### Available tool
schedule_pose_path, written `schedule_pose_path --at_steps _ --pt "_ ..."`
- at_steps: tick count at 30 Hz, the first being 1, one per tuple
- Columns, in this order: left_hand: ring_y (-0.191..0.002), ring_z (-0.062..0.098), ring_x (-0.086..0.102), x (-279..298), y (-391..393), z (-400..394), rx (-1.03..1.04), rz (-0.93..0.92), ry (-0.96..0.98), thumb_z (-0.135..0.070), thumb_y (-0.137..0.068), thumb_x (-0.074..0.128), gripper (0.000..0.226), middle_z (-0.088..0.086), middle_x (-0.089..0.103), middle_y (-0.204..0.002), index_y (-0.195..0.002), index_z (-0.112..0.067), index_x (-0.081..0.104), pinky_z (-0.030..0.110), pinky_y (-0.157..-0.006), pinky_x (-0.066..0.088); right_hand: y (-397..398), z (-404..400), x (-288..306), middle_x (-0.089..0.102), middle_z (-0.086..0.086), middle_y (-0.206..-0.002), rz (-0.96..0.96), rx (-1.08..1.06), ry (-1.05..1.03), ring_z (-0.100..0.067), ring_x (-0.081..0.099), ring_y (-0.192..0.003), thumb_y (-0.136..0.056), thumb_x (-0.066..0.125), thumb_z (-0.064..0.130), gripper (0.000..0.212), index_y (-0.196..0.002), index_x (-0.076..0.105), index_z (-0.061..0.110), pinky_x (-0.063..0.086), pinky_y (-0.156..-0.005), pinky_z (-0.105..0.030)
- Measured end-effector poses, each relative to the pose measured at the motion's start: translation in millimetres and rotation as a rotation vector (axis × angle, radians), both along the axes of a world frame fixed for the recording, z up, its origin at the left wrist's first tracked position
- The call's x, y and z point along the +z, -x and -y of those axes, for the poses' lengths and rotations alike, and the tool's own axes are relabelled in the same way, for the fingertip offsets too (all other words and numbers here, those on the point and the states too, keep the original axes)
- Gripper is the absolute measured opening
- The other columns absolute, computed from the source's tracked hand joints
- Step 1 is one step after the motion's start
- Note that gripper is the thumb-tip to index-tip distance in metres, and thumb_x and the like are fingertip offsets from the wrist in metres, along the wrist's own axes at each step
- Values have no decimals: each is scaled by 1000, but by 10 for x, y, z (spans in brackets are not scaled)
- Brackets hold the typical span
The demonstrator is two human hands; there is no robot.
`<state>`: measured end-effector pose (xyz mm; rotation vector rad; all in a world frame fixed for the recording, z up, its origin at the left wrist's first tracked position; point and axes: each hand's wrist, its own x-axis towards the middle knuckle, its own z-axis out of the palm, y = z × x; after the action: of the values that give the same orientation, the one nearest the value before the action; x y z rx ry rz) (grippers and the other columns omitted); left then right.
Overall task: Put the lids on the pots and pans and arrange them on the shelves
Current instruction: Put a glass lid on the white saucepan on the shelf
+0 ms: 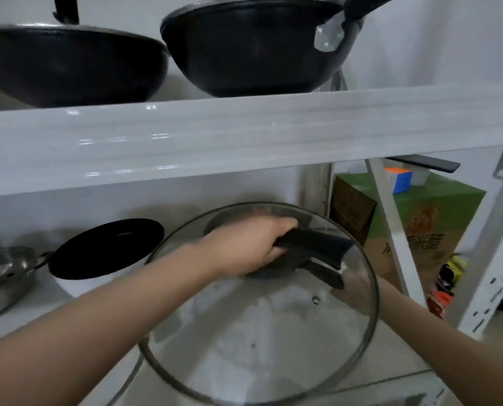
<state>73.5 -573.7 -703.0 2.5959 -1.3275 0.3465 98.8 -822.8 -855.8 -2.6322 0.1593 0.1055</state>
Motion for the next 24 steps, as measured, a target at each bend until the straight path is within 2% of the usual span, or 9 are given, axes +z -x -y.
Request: schedule_pose_path --at_steps 1,2,5,7,9,12,15,20,24 --pt "-96 28 61 33 -129 -20 1 14 -11 -28 -88 47 22 10 68 -102 -99 -14 59 35 -78 47 33 -15 20 56 5 -87 -13 7 72 -11 62 -78 -92 52 32 17 -98 57 17 56 -76 -25" --pt "-101 26 60 54 -267 -41 20 12 -18 -26 -90 48 26 9 68 -109 -109 -15 61 34 -83 46 65 -54 60 55 3 -86 -34 36 249 -16 60 -81 -91 51 38 21 -98 58 19 55 -79 -29" --pt "-101 17 60 55 -687 -80 87 -27 33 -15 -92 51 31 2 68 -113 -121 -22 61 24 -81 41 154 -163 170 57 -4 -87 -15 40 416 -20 58 -76 -92 46 46 36 -103 56 13 53 -73 -33" --pt "-89 12 56 7 -970 -75 135 -20 39 -17 -94 50 29 5 69 -109 -119 -21 63 22 -76 35 144 -172 162 59 -6 -89 -15 0 428 -21 55 -73 -92 46 47 39 -106 55 12 51 -69 -33" --pt "-83 15 54 -73 -1229 -45 174 11 28 -20 -95 49 27 9 69 -107 -118 -18 63 24 -73 34 128 -168 151 61 -8 -95 -18 -4 464 -20 53 -72 -92 45 48 41 -108 54 12 48 -65 -31" --pt "-92 26 61 -221 -1554 19 175 75 24 -18 -94 49 26 10 70 -106 -117 -15 63 25 -73 33 143 -178 157 51 -3 -81 9 -22 471 -18 49 -66 -93 43 48 41 -109 54 12 41 -57 -26" --pt "-94 28 63 -375 -1808 119 150 92 20 -12 -91 53 21 9 70 -102 -109 -13 65 28 -73 39 159 -194 160 32 2 -65 22 -19 507 -11 34 -52 -94 40 47 41 -110 52 12 27 -45 -23" --pt "-102 25 63 -530 -2075 310 97 102 -35 -10 -86 58 25 7 69 -110 -110 -13 65 33 -86 46 165 -205 179 30 4 -65 9 -23 435 -9 30 -51 -93 44 45 34 -105 52 14 25 -44 -22" --pt "-100 26 64 -611 -2200 377 66 102 -75 -17 -80 56 23 8 70 -106 -100 -12 66 31 -82 46 166 -199 202 34 1 -69 -5 -20 433 -14 35 -56 -94 43 45 38 -110 52 11 28 -46 -24"
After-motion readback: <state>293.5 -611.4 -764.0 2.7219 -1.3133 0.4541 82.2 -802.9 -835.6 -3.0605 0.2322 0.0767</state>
